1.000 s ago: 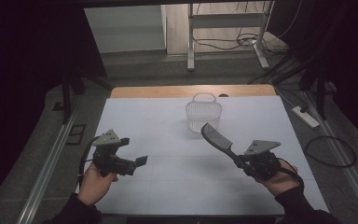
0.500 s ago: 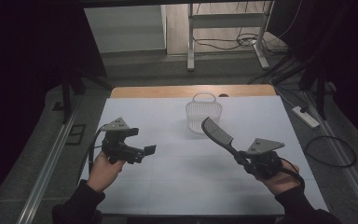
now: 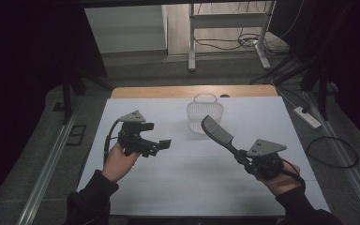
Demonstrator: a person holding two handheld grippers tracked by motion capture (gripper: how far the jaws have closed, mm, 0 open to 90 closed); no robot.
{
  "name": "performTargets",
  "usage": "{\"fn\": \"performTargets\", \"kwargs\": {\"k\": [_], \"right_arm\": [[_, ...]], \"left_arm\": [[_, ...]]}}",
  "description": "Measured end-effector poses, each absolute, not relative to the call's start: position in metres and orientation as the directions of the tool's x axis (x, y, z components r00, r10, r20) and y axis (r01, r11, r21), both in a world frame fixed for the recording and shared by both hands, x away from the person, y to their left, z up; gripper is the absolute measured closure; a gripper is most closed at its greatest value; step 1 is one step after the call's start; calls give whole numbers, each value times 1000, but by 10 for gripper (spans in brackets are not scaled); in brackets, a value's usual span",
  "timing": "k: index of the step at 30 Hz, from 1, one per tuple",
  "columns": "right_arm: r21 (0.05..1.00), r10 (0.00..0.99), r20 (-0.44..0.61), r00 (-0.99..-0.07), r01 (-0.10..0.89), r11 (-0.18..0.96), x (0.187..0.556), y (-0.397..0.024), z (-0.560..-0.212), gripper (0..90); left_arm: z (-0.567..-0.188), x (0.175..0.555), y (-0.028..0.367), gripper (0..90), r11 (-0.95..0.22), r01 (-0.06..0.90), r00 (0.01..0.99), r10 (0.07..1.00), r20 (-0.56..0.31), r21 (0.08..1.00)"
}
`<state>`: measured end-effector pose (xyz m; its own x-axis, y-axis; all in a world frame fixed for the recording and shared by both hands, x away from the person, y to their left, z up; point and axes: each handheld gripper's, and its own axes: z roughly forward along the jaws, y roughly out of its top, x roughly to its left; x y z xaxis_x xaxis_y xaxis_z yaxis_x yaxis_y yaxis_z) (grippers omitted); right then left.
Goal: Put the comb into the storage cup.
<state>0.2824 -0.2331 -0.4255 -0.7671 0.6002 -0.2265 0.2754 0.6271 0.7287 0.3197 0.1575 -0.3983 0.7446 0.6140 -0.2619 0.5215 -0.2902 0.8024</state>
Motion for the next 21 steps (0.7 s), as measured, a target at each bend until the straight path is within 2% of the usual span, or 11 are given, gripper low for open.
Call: {"fn": "performTargets", "kwargs": {"k": [14, 21], "right_arm": [[747, 575, -236, -783, 232, 623, 279, -223, -425, 726], [750, 559, -244, -793, 211, 627, 275, -215, -427, 726]], "left_arm": [[-401, 326, 137, 0, -310, 515, 762, 593, -261, 799], [-408, 327, 135, 0, -305, 532, 766, 571, -295, 790]]}}
